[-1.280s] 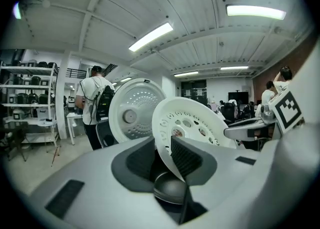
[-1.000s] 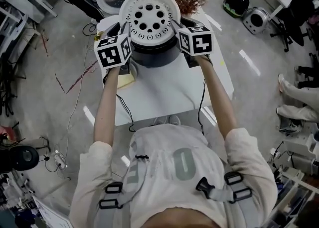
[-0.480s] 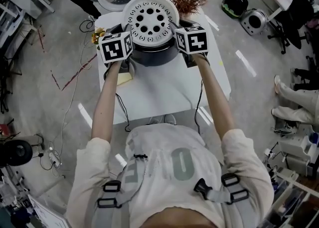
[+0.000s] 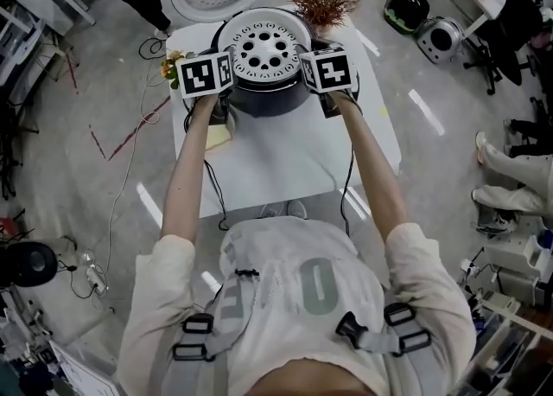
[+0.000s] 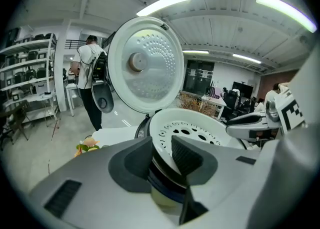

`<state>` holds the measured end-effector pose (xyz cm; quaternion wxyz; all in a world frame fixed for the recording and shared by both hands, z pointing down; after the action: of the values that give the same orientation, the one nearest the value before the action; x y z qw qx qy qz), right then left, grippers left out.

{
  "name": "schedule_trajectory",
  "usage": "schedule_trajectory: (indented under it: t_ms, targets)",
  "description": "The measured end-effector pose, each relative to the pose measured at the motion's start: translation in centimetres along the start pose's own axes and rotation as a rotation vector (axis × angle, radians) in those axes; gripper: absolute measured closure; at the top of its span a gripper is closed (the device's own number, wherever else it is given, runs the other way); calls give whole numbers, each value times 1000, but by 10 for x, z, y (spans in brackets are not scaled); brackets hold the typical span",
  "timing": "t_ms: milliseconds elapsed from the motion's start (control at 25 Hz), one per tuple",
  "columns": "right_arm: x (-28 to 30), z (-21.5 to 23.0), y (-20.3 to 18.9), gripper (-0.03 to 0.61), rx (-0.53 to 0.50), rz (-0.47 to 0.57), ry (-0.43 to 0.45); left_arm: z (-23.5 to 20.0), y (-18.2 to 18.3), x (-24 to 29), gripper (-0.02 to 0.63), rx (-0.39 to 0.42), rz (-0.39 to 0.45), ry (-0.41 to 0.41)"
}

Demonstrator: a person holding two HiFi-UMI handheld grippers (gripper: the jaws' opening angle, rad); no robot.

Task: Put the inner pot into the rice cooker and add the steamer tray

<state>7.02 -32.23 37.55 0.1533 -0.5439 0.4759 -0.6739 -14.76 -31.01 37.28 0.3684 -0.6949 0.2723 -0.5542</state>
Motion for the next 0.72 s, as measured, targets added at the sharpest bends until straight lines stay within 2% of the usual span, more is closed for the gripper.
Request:
schedule_trajectory:
  t_ms: [80,200,720]
  targets:
    - [2,-1,-4,451,-33,-6,-25,1,-1,1,505,29,-9,18]
    - [2,-1,-2,451,-27,4,-24,2,1,2,505,54,-10,34]
    - [-6,3,11,439,-17,27,-32,-1,10,-6,474,44,27,54]
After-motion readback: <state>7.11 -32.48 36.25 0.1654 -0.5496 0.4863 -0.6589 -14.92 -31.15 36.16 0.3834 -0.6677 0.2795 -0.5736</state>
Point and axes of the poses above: the fingertips, and each gripper's own axes: x forward along the fingers, z to its right, y out of its top, the point moved 5 cm from there along -x, backward along the fingers, and after that the axes turned 4 degrees about -z, right-handed, at the moved point
